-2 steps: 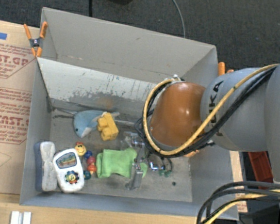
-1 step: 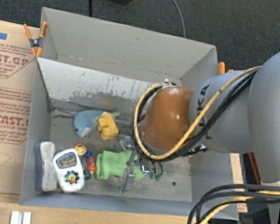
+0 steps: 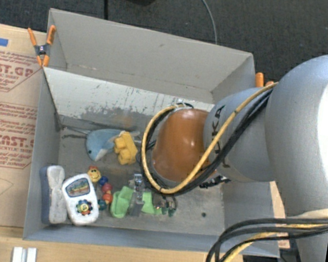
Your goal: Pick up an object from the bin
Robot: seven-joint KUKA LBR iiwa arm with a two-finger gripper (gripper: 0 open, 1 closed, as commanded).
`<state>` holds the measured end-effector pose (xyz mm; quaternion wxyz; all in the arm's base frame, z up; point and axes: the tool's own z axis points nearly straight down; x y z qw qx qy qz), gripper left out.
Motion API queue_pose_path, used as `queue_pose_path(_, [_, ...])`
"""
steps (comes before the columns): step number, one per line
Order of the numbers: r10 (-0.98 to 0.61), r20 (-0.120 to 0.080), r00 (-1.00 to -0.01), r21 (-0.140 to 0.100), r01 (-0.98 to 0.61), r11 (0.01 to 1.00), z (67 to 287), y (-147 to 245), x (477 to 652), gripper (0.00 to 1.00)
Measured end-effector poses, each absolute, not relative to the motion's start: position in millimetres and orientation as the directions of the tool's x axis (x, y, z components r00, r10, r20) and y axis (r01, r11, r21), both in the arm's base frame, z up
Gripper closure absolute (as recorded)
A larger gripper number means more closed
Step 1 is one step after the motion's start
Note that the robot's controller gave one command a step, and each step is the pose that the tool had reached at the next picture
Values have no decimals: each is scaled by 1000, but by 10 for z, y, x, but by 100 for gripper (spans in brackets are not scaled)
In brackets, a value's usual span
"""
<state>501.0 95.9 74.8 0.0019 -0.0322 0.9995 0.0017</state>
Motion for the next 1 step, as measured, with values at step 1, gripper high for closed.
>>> queue_pose_path(1, [-64,-4,-998,3,-64,998,748,958,5010,100])
